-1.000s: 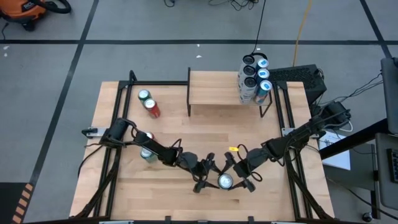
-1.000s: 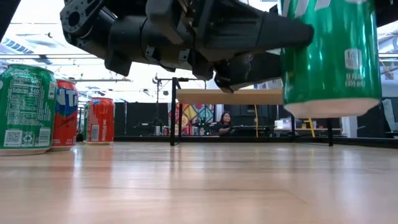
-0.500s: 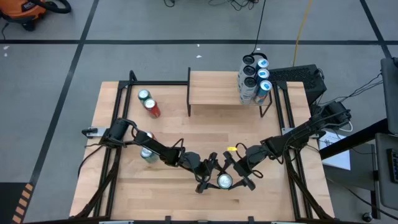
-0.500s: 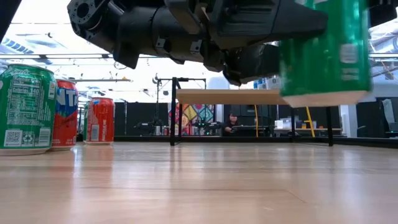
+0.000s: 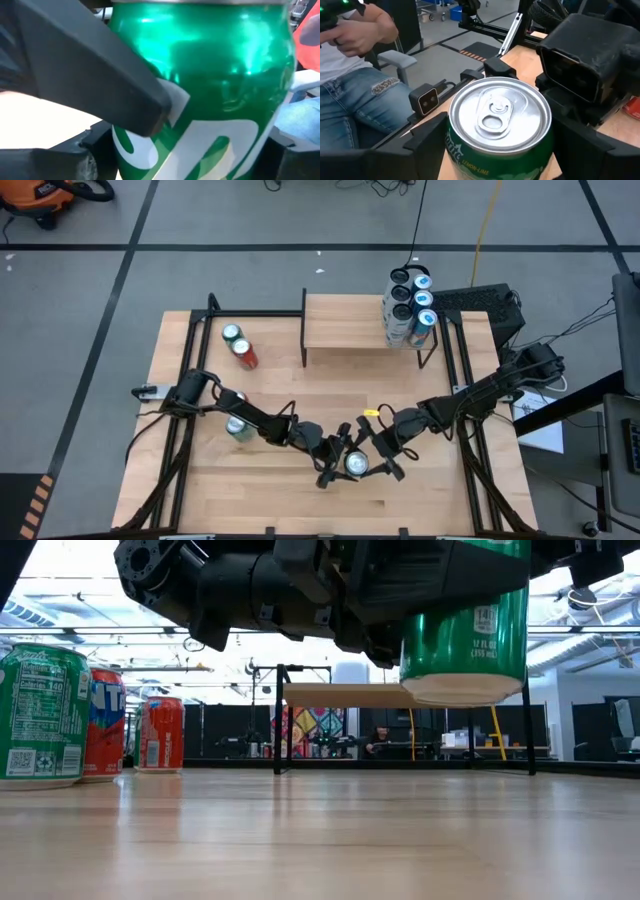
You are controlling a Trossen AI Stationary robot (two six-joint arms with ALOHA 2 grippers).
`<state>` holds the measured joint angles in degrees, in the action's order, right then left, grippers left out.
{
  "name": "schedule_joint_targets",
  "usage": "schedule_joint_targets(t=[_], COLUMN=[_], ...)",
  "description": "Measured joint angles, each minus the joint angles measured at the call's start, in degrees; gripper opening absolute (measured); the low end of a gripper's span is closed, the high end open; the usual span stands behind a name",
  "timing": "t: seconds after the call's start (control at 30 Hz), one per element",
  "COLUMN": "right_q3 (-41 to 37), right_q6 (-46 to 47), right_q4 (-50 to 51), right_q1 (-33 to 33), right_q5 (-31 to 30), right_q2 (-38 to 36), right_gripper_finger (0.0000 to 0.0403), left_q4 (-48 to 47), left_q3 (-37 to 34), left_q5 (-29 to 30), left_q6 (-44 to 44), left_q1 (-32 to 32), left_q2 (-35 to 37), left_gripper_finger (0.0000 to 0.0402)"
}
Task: Place canned beverage on shelf
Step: Put the bottom green soda can on the shelf
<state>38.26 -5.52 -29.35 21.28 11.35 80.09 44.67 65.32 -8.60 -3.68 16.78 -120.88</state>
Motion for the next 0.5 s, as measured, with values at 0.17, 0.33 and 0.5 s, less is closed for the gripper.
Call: schedule_joint_targets(t=[0.17,0.33,0.5], right_q3=[0.0,-0.2,-0.2], right_q6=[1.7,10.8,18.6], right_q4=[2.1,8.8,17.2], right_q1=[0.0,0.4,0.6], right_q5=[-0.5,-11.8,-21.3], right_q2=[0.0,-2.2,-9.0], right_gripper_finger=[0.0311,0.0343,0.0343], left_q4=[-0.8,-1.7,-2.0], left_q3=[0.0,-0.3,-0.2], left_q5=[3.3,11.7,25.9], left_q6=[0.4,-0.1,0.7], left_q1=[0.1,0.2,0.1], left_q2=[0.0,-0.1,-0.1], left_gripper_finger=[0.0283,0.0283,0.0284])
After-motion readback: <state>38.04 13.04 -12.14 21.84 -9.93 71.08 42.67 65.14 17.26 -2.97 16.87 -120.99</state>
